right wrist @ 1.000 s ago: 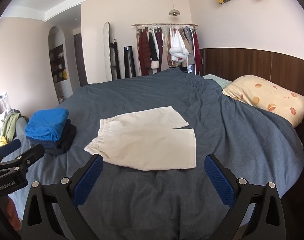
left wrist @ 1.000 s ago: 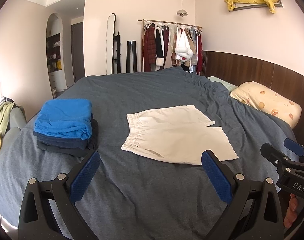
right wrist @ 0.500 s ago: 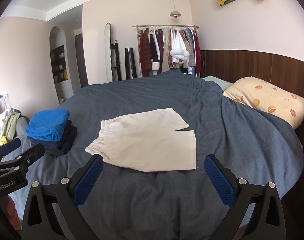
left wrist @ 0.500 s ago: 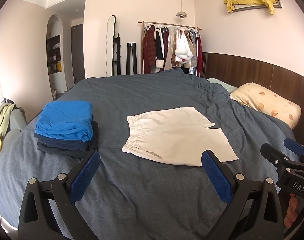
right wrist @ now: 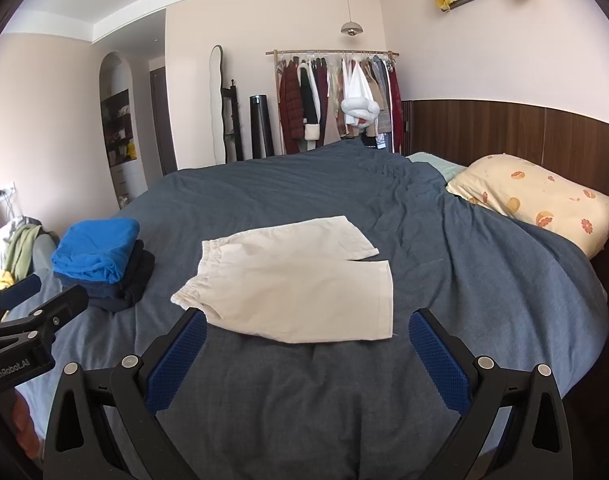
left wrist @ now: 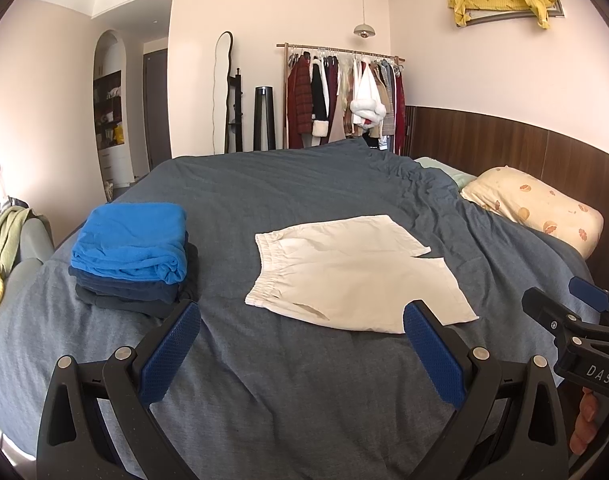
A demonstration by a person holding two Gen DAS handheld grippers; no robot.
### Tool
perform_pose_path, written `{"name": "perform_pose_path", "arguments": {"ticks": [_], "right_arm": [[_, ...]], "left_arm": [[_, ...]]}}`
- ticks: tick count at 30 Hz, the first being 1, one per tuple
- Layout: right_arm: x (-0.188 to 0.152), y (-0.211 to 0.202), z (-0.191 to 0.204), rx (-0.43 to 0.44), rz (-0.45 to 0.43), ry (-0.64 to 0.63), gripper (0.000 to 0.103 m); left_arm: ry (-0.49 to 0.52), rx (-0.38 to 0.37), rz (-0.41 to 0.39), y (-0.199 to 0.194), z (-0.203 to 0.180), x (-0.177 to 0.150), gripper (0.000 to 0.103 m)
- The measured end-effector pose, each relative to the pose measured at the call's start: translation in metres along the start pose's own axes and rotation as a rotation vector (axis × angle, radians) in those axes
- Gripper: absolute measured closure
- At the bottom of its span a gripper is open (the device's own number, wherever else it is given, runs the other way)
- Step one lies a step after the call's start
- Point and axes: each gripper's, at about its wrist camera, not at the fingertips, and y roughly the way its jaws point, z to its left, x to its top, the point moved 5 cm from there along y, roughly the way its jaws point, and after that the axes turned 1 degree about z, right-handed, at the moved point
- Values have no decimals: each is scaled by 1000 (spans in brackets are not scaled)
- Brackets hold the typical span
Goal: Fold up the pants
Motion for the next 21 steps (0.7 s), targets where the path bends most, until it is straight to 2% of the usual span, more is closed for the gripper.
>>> {"name": "perform_pose_path", "arguments": {"ticks": [21], "right_arm": [[0, 2, -1, 6, 6, -8, 1]], "left_arm": [[-3, 1, 5, 1, 3, -3, 0]]}}
